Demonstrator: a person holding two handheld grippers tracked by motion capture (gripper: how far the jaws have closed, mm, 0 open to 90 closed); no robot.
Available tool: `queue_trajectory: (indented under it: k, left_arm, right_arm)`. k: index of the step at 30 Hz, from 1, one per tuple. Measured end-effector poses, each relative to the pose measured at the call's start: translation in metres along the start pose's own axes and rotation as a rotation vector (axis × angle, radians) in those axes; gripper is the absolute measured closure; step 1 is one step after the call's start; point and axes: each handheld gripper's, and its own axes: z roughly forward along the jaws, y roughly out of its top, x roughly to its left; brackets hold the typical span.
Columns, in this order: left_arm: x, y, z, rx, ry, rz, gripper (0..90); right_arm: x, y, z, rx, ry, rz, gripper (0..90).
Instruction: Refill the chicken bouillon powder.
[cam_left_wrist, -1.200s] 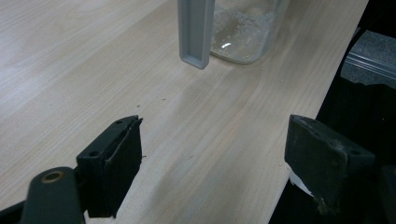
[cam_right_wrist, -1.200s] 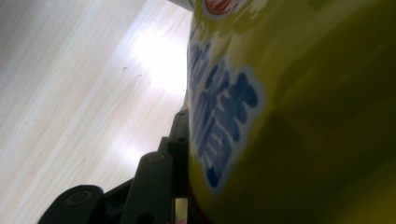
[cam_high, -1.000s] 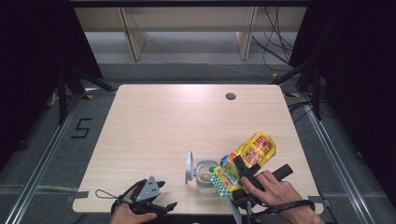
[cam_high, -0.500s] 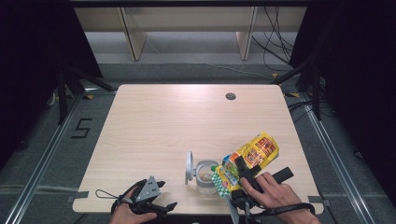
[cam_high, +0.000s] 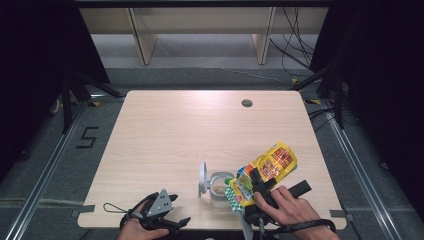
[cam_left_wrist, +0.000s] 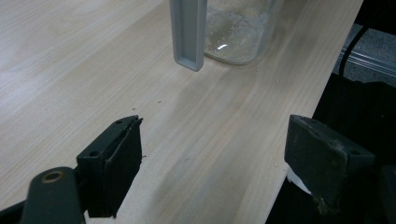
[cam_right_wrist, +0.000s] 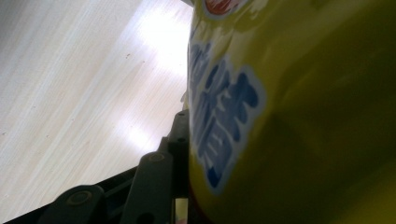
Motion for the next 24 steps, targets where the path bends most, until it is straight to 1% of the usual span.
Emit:
queue_trajectory:
  k: [1, 2, 3, 4, 5, 6, 7, 8, 9, 10, 11, 12, 13, 14, 15, 16, 17, 18, 19, 22, 23, 24]
  left_arm:
    - [-0.0003, -0.0001, 0.0002, -0.003, 0.002, -0.003, 18.5]
    - [-0.0011, -0.0001, 0.0011, -0.015, -0.001, -0.015, 18.5]
    - [-0.0008, 0.0, 0.001, -0.013, 0.0, -0.013, 18.5]
    - [-0.0007, 0.0001, 0.0008, -0.012, -0.001, -0.013, 18.5]
    - [0.0002, 0.0003, 0.0001, -0.002, 0.0, 0.0, 18.5]
    - [0.0001, 0.0004, 0.0001, -0.003, -0.001, 0.0, 18.5]
    - [0.0001, 0.0004, 0.0, -0.003, -0.002, 0.001, 18.5]
    - [-0.0001, 0.0004, 0.0, -0.003, -0.008, 0.003, 18.5]
    - [0.0, 0.0005, 0.0, -0.003, -0.004, 0.002, 18.5]
    - [0.0, 0.0006, 0.0002, -0.005, -0.005, 0.001, 18.5]
    - [-0.0003, 0.0005, 0.0005, -0.008, -0.007, -0.002, 18.5]
    - [0.0, 0.0005, 0.0004, -0.004, -0.004, 0.0, 18.5]
    - [0.001, 0.0005, 0.0, 0.006, -0.001, 0.012, 18.5]
    - [0.0012, 0.0005, 0.0001, 0.007, 0.003, 0.011, 18.5]
    - [0.0014, 0.0007, 0.0001, 0.008, 0.003, 0.013, 18.5]
    - [0.0014, 0.0007, 0.0001, 0.008, 0.003, 0.013, 18.5]
    - [0.0004, 0.0008, 0.0006, -0.001, -0.005, 0.004, 18.5]
    - [0.0004, 0.0008, 0.0006, -0.001, -0.005, 0.004, 18.5]
    - [0.0011, 0.0004, 0.0004, 0.007, 0.003, 0.01, 18.5]
    - [0.0011, 0.0005, 0.0004, 0.003, 0.001, 0.005, 18.5]
    - [0.0014, 0.0006, 0.0, 0.008, 0.002, 0.013, 18.5]
    - [0.0014, 0.0006, 0.0, 0.008, 0.002, 0.013, 18.5]
  right_arm:
    - [-0.0004, -0.0001, 0.0, 0.0, 0.0, 0.0, 67.7]
    - [-0.0008, 0.0002, -0.0002, 0.003, -0.002, -0.003, 67.7]
    - [-0.0013, 0.0004, -0.0003, 0.001, 0.012, -0.013, 67.7]
    - [-0.0016, 0.0007, -0.0004, 0.0, 0.015, -0.021, 67.7]
    - [-0.0019, 0.0018, -0.0007, 0.004, 0.015, -0.035, 67.8]
    - [-0.0011, 0.0027, -0.0008, 0.004, 0.006, -0.039, 68.0]
    - [-0.0033, 0.0023, 0.0, -0.007, 0.004, -0.074, 68.0]
    - [-0.0033, 0.0024, -0.0004, -0.006, -0.015, -0.077, 68.0]
    - [-0.0045, 0.0026, -0.0002, -0.013, 0.004, -0.073, 68.0]
    - [-0.0041, 0.003, -0.0003, -0.007, -0.015, -0.08, 68.0]
    - [-0.003, 0.0039, -0.0009, 0.002, 0.01, -0.052, 68.0]
    - [-0.0031, 0.0038, -0.0007, 0.0, 0.009, -0.051, 68.0]
    - [-0.0043, 0.0029, 0.0001, -0.007, -0.016, -0.084, 68.0]
    - [-0.0043, 0.0026, 0.0004, -0.011, 0.002, -0.081, 68.0]
    - [-0.0038, 0.0024, 0.0002, -0.007, -0.015, -0.082, 68.0]
    - [-0.0038, 0.0024, 0.0002, -0.007, -0.015, -0.082, 68.0]
    - [-0.0042, 0.0022, 0.0002, -0.012, 0.001, -0.087, 68.0]
    - [-0.0042, 0.0022, 0.0002, -0.012, 0.001, -0.087, 68.0]
    - [-0.0038, 0.0021, -0.0001, -0.011, 0.001, -0.087, 68.0]
    - [-0.0034, 0.0021, -0.0001, -0.01, 0.0, -0.087, 68.0]
    - [-0.0044, 0.0018, -0.0009, -0.005, -0.02, -0.124, 68.0]
    - [-0.0044, 0.0018, -0.0009, -0.005, -0.02, -0.124, 68.0]
